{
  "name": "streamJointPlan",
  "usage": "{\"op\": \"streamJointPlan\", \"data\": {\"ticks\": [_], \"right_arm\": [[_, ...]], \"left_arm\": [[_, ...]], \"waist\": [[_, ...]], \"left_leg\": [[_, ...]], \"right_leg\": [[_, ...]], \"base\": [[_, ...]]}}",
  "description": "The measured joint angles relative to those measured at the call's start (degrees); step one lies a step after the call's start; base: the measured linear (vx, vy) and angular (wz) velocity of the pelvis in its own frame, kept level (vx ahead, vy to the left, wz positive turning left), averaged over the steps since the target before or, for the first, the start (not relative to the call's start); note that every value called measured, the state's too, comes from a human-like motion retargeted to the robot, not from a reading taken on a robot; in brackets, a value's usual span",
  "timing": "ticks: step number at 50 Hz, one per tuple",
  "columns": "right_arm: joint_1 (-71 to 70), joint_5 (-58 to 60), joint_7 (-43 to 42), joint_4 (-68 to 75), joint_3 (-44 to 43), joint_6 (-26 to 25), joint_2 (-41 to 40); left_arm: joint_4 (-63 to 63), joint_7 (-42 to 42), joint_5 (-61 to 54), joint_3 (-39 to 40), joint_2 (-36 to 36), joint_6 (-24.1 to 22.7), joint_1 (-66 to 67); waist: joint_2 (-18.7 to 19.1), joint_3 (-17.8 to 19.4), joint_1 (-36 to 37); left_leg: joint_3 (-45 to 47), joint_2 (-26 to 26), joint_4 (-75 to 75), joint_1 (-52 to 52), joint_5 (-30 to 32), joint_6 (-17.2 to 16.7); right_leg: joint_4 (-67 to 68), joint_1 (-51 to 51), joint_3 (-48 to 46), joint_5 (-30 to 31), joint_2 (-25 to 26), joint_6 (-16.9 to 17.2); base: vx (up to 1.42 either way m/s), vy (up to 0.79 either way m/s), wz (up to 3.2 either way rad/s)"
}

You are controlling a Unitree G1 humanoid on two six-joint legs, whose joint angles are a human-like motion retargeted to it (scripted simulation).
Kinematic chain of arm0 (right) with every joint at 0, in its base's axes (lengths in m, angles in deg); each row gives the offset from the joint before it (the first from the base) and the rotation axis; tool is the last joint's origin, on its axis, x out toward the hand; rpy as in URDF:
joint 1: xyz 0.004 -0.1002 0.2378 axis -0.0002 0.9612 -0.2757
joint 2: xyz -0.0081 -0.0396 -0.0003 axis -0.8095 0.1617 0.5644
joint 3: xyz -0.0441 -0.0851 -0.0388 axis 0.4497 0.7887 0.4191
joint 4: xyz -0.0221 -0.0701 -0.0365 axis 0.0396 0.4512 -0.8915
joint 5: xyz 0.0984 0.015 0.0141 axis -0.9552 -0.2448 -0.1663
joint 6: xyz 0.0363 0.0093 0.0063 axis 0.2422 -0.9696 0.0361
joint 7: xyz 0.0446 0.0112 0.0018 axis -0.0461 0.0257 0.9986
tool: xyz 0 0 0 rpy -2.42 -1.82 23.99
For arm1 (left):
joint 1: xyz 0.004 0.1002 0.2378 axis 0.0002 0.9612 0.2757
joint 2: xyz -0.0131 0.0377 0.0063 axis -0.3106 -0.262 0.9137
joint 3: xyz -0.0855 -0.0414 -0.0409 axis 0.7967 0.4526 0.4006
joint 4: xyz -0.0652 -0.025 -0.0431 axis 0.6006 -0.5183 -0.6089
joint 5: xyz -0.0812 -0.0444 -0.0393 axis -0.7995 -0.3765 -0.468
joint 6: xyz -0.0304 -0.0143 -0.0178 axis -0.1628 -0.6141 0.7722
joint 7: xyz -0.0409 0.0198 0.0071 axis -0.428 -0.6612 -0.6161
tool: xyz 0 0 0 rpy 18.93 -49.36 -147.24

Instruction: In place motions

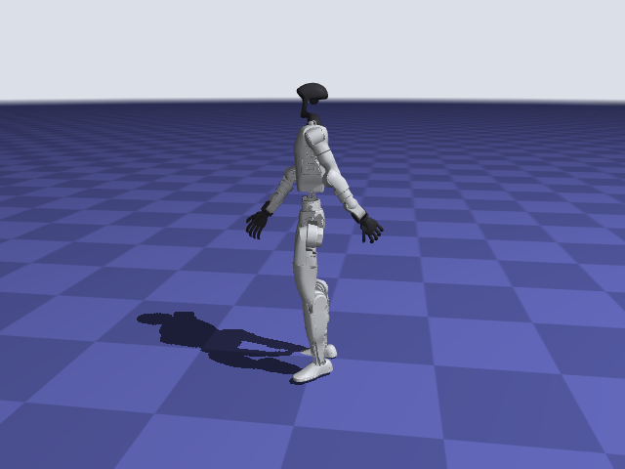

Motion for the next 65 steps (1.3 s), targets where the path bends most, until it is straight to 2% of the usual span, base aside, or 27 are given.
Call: {"op": "streamJointPlan", "data": {"ticks": [4,8,12,16,20,25,27,32,38,42,46,50,52,55,58,61,65], "right_arm": [[-5.44,1.95,-1.43,-8.83,3.82,1.45,0.27],[-6.69,5.53,-2.75,-15.53,6.33,3.15,1.62],[-3.67,9.20,-4.92,-17.03,8.39,4.26,2.83],[2.10,12.38,-5.07,-10.81,8.41,4.19,3.61],[8.87,13.90,-4.68,4.53,3.59,2.01,3.69],[17.85,10.44,-0.49,23.72,-7.76,-6.19,7.28],[24.37,7.35,-0.40,23.72,-11.98,-9.14,9.76],[38.91,1.62,-2.28,23.72,-21.09,-8.38,14.54],[46.43,0.36,-7.34,23.72,-24.42,-12.01,16.66],[44.29,-2.46,-9.32,23.72,-22.99,-12.16,15.19],[37.01,-4.15,-8.06,23.72,-18.06,-9.93,11.94],[26.39,-3.74,-4.63,23.72,-8.72,-7.45,8.09],[20.21,-2.13,-1.62,21.67,-5.14,-6.60,6.17],[12.50,0.99,1.31,12.71,-0.47,-5.51,3.00],[5.57,2.66,2.68,2.73,2.43,-3.79,0.13],[-0.69,2.38,2.88,-5.46,5.82,-1.90,-1.57],[-5.81,3.04,1.47,-14.59,8.73,0.56,-1.45]], "left_arm": [[0.00,0.04,-1.86,4.07,-0.35,0.58,10.35],[0.00,-2.04,-1.19,5.02,0.12,1.05,13.34],[0.00,-1.99,-1.90,4.51,1.33,0.89,8.86],[0.00,-3.38,-7.58,4.90,2.88,-1.09,-3.28],[2.25,-3.15,-12.39,2.63,2.67,-2.10,-18.36],[14.77,4.63,-13.33,-2.56,2.08,-1.43,-34.83],[21.23,6.90,-12.39,-4.36,1.62,-2.65,-40.52],[35.18,6.40,-10.88,-9.70,-0.16,-7.43,-50.11],[42.85,2.56,-10.59,-13.79,-3.50,-11.64,-53.97],[40.90,2.46,-8.23,-14.82,-3.30,-12.49,-51.63],[30.93,3.19,-5.32,-15.08,-1.51,-12.41,-46.43],[15.98,6.41,0.08,-12.35,0.71,-8.56,-38.17],[8.94,7.59,1.98,-10.20,0.29,-5.99,-32.89],[1.22,6.04,2.97,-4.81,-0.56,-2.83,-22.82],[0.00,2.41,0.22,0.52,-0.83,-0.82,-9.80],[0.00,1.17,-2.54,4.64,-0.79,-0.91,2.05],[0.00,-0.10,-2.81,8.44,0.06,-0.29,11.75]], "waist": [[0.15,0.52,-0.54],[0.24,0.55,-0.85],[0.08,0.00,-1.40],[-0.54,0.19,-2.08],[-1.40,0.87,-2.18],[-1.84,1.10,-2.24],[-1.86,1.00,-2.23],[-2.26,1.07,-1.19],[-2.25,1.95,-1.52],[-1.59,2.00,-1.37],[-0.81,1.59,-0.97],[-0.53,1.11,0.24],[-0.82,1.50,-3.44],[-0.97,1.36,3.17],[-1.35,1.55,2.23],[-0.99,1.27,1.65],[-0.71,0.97,0.58]], "left_leg": [[-0.40,0.23,0.28,-0.23,-0.01,-0.31],[-0.13,0.38,0.13,-0.38,0.04,-0.45],[0.62,0.50,-0.10,-0.55,0.01,-0.43],[1.56,0.47,-0.23,-0.18,-0.11,-0.28],[2.30,0.36,-0.42,0.86,-0.15,-0.11],[3.23,0.97,-0.19,0.95,-0.27,0.10],[3.38,1.05,-0.12,0.59,-0.37,0.14],[3.93,0.79,-0.07,0.64,-0.48,0.22],[4.24,0.45,0.06,0.96,-0.58,0.16],[4.04,0.45,0.03,0.79,-0.59,0.23],[3.09,0.61,0.19,0.21,-0.55,0.31],[2.50,0.42,-0.07,0.62,-0.47,0.32],[-1.82,-0.88,-0.21,0.77,-0.11,0.79],[4.53,0.09,-0.75,2.17,-1.01,-0.10],[4.14,-0.24,-1.03,2.56,-1.08,-0.19],[4.81,0.40,-1.18,2.51,-1.15,-0.37],[4.84,0.97,-1.12,1.98,-1.11,-0.51]], "right_leg": [[0.08,-0.09,0.10,0.01,0.08,0.15],[0.07,-0.48,0.42,0.13,0.24,0.13],[0.03,-1.15,0.86,0.34,0.44,-0.04],[-0.08,-1.32,0.93,0.76,0.32,-0.24],[-0.12,-0.63,0.78,1.08,0.07,-0.23],[-0.30,-0.31,0.58,1.35,0.33,-0.06],[-0.36,-0.64,0.38,1.45,0.26,-0.02],[-0.39,-0.95,0.41,1.84,-0.23,-0.32],[-0.33,-0.85,0.28,2.01,-0.78,-0.49],[-0.37,-0.78,0.06,1.95,-0.75,-0.41],[-0.53,-0.53,-0.71,1.75,-0.56,-0.26],[-0.47,-0.10,-0.74,1.46,-0.37,-0.32],[-1.44,1.01,-4.53,1.85,0.12,-1.31],[0.53,-0.92,3.34,0.83,-0.14,-0.36],[0.45,-1.14,3.55,0.89,0.35,-0.85],[0.70,-1.76,4.65,0.83,1.00,-0.72],[0.73,-2.16,4.79,0.76,1.52,-0.57]], "base": [[0.00,0.00,0.00],[0.00,0.00,0.00],[0.00,-0.02,-0.10],[-0.02,-0.04,-0.22],[-0.01,-0.02,-0.14],[0.01,-0.01,-0.11],[0.01,0.00,-0.09],[0.03,0.01,-0.17],[0.00,0.00,0.00],[0.00,0.00,0.00],[-0.02,0.05,0.26],[0.02,0.03,0.44],[0.04,0.00,0.96],[0.02,-0.01,-1.32],[0.02,-0.01,-0.18],[0.00,-0.01,-0.11],[0.00,0.00,0.00]]}}
